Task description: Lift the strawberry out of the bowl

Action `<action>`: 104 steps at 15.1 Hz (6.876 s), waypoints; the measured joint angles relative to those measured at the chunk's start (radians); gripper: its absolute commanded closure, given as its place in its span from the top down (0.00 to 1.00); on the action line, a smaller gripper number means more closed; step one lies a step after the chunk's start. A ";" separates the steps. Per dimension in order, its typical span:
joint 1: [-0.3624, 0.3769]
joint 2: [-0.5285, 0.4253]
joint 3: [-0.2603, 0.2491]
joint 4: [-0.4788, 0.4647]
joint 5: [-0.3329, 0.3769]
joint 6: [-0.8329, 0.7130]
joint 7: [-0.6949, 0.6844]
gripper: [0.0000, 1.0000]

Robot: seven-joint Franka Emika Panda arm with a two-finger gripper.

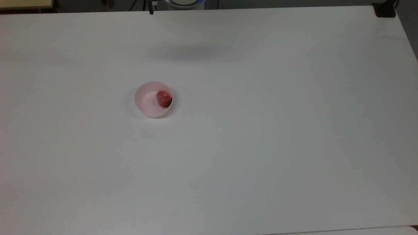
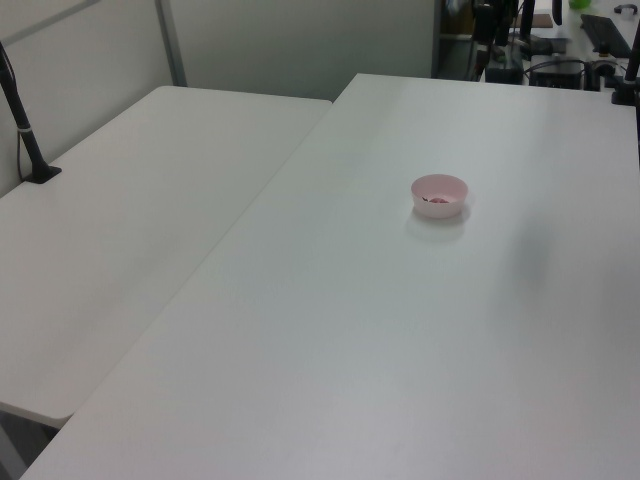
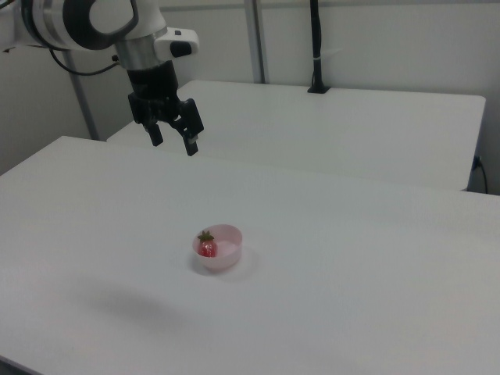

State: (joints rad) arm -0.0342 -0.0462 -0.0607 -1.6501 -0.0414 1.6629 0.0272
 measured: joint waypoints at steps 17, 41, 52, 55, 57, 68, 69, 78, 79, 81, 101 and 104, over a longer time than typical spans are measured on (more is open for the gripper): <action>-0.001 0.001 -0.001 0.000 0.000 0.000 -0.030 1.00; -0.025 0.395 0.052 -0.129 -0.072 0.398 -0.522 0.82; -0.026 0.456 0.096 -0.130 -0.086 0.429 -0.521 0.58; -0.026 0.474 0.096 -0.130 -0.086 0.441 -0.521 0.40; -0.026 0.475 0.096 -0.129 -0.086 0.441 -0.514 0.38; -0.083 0.344 0.091 -0.092 -0.086 0.328 -0.492 0.38; -0.103 0.322 0.083 -0.087 -0.086 0.311 -0.498 0.38; -0.270 0.391 -0.054 -0.084 -0.105 0.437 -0.586 0.39; -0.287 0.420 -0.054 -0.084 -0.115 0.477 -0.588 0.39; -0.303 0.474 -0.054 -0.083 -0.124 0.535 -0.588 0.39; -0.124 0.120 0.043 0.076 0.002 -0.012 -0.050 1.00; -0.061 0.084 0.042 0.073 0.041 -0.026 0.036 1.00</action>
State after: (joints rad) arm -0.0952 0.0375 -0.0188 -1.5773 0.0000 1.6368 0.0636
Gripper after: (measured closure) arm 0.000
